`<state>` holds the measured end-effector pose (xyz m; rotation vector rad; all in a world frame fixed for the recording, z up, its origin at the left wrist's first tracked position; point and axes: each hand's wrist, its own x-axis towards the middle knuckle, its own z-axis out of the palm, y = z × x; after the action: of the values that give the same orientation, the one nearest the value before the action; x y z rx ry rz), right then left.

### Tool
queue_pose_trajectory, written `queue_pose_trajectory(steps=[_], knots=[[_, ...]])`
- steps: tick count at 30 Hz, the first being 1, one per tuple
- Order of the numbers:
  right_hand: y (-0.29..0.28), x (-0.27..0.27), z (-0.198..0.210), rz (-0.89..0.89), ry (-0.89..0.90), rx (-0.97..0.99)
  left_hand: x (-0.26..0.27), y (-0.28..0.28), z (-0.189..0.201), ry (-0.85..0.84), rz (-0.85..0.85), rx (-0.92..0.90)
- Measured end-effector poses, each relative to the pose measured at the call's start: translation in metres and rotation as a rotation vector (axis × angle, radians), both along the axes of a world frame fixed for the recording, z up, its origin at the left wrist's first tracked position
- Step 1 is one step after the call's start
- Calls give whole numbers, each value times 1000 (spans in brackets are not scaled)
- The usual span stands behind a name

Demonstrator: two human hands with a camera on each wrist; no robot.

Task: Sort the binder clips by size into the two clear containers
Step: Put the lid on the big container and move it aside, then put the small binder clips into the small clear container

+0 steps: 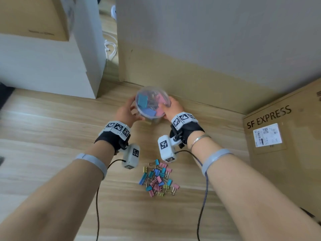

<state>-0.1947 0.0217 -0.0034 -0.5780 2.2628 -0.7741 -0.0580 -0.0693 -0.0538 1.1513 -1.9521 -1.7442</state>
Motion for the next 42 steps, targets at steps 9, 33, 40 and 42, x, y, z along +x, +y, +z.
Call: queue_pose_trajectory(steps=[9, 33, 40, 42], knots=[[-3, -13, -13, 34, -51, 21, -25, -13, -7, -88, -87, -84], [107, 7, 11, 489, 248, 436, 7, 94, -19, -408, -324, -159], [83, 45, -21, 566, 244, 371, 33, 109, -16, -490, -403, -92], [89, 43, -22, 524, 182, 332, 39, 109, -16, -480, -428, -106]])
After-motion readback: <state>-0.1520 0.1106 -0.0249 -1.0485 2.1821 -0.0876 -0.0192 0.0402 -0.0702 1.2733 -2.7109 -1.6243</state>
